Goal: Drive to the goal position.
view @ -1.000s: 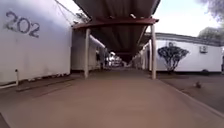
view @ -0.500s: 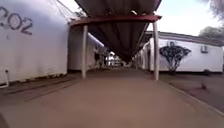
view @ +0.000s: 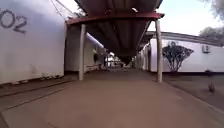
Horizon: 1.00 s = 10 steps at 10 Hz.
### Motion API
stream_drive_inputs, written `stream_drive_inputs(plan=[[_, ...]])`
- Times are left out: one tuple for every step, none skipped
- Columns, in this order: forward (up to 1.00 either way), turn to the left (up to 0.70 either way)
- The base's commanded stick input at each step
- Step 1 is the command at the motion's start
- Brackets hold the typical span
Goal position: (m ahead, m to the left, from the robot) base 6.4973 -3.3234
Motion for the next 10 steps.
stream_drive_inputs(plan=[[0.70,0.00],[0.70,0.00],[0.70,0.00],[0.70,0.00],[0.70,0.00],[0.70,0.00],[0.70,0.00],[0.70,0.00],[0.70,-0.01],[0.70,-0.02]])
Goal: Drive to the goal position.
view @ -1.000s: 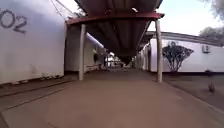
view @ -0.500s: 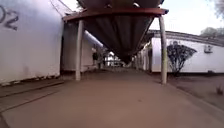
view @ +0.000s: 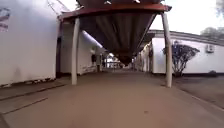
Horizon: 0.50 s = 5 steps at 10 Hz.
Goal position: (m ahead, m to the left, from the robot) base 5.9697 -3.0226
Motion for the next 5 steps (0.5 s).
stream_drive_inputs(plan=[[0.70,-0.04],[0.70,-0.03],[0.70,-0.03],[0.70,-0.03],[0.70,-0.02]])
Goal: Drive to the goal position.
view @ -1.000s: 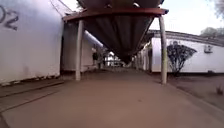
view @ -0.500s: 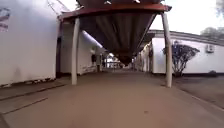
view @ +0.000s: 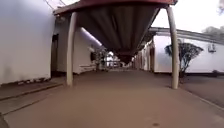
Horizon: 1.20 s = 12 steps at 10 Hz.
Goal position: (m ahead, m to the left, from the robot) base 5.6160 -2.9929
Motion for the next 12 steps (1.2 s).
stream_drive_inputs(plan=[[0.70,-0.02],[0.70,-0.01],[0.70,-0.01],[0.70,0.00],[0.70,0.00],[0.70,0.00],[0.70,0.00],[0.70,0.00],[0.70,0.00],[0.70,0.00],[0.70,0.00],[0.70,0.00]])
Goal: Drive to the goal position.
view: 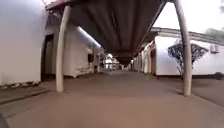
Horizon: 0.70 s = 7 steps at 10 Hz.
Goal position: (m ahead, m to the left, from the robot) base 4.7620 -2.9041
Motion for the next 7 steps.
stream_drive_inputs(plan=[[0.70,0.00],[0.70,0.00],[0.70,0.00],[0.70,0.00],[0.70,0.00],[0.70,0.00],[0.70,0.00]])
